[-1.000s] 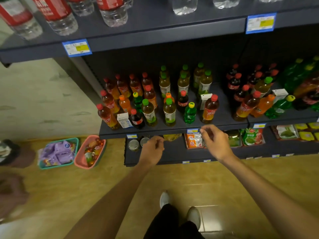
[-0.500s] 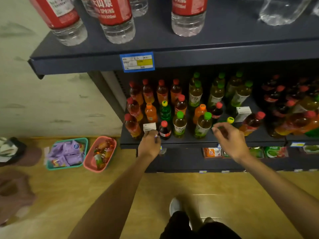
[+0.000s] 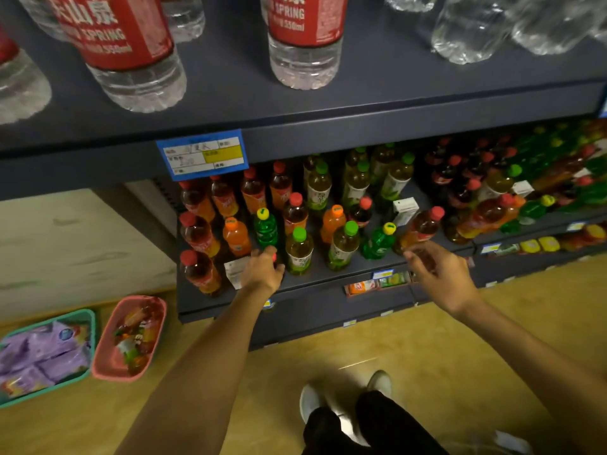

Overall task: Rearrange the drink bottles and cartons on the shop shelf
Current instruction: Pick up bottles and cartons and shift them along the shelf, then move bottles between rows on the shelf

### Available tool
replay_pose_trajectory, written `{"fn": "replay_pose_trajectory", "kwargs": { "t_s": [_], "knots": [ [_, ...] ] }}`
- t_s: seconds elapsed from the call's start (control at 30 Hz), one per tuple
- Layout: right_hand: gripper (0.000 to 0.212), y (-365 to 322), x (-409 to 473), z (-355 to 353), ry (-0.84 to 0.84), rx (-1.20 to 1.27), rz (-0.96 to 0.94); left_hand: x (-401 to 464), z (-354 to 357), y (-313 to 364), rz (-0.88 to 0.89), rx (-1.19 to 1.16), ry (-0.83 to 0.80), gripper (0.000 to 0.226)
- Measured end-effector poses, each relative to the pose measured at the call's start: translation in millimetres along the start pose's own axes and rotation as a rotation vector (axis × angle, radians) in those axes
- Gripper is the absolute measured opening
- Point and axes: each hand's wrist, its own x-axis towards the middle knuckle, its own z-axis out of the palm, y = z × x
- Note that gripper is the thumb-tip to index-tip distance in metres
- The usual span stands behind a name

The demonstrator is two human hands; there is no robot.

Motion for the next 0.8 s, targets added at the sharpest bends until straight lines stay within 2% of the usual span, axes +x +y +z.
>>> {"fn": "replay_pose_trajectory", "kwargs": {
  "t_s": [0.13,0.27,0.4,0.5,0.6,0.73,0.8],
  "knots": [
    [0.016,4.6,-10.3,-1.5,-0.006,0.027,0.029,-1.8,8.7,-7.1,0.025,0.053,0.038,0.042],
    [0.016,-4.4,-18.2,3.9,-0.005,0.035,0.027,4.7,12.8,-5.8,-0.001,0.064,0.051,0.052],
    [0.014,-23.0,-18.0,17.6,0.023,0.081,-0.011,6.1,13.5,4.0,0.000,0.124,0.060,0.038],
    [0.014,-37.0,-16.9,28.7,-0.015,0.147,-0.029,7.8,17.5,5.0,-0.005,0.139,0.081,0.036],
    [0.015,-41.5,-18.1,35.2,-0.057,0.179,-0.042,-2.5,23.7,-3.9,0.008,0.147,0.086,0.037],
    [0.015,-43.0,-22.2,37.5,-0.078,0.191,-0.080,-35.0,21.2,-20.0,0.027,0.005,0.144,0.047],
    [0.014,-45.1,-23.8,41.4,-0.090,0.222,-0.088,-51.3,15.7,-21.5,0.043,0.054,0.183,0.050]
  ]
}}
